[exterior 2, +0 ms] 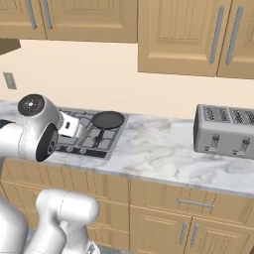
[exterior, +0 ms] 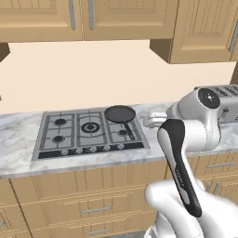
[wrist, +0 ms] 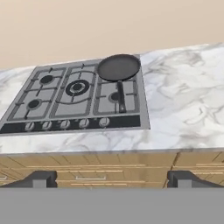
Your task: Move the pot and pan from the stove into the sink.
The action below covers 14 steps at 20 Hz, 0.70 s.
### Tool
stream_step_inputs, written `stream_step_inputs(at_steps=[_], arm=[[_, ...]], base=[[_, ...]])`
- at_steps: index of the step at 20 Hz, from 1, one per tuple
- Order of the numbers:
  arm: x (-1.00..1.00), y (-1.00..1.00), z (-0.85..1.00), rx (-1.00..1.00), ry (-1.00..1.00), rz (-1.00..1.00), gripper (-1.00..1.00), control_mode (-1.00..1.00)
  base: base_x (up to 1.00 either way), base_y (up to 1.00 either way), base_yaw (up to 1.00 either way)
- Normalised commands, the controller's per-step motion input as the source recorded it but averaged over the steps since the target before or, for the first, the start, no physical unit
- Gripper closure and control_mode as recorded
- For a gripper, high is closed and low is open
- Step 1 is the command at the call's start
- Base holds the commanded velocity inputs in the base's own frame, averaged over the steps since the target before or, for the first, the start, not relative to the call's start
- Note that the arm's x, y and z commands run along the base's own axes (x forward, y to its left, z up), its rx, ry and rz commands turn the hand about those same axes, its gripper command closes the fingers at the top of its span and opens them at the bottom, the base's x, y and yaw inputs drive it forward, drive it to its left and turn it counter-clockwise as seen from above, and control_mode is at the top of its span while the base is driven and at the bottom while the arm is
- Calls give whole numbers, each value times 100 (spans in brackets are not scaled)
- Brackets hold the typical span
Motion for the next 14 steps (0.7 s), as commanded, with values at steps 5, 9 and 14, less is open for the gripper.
stream_step_inputs(at_steps=[5, 9, 14], arm=[[37, 0, -35, -1, 4, 1, -100, -100], [49, 0, -38, 0, 4, 0, -100, -100], [56, 0, -34, 0, 2, 0, -100, -100]], base=[[0, 0, 0], [0, 0, 0], [0, 0, 0]])
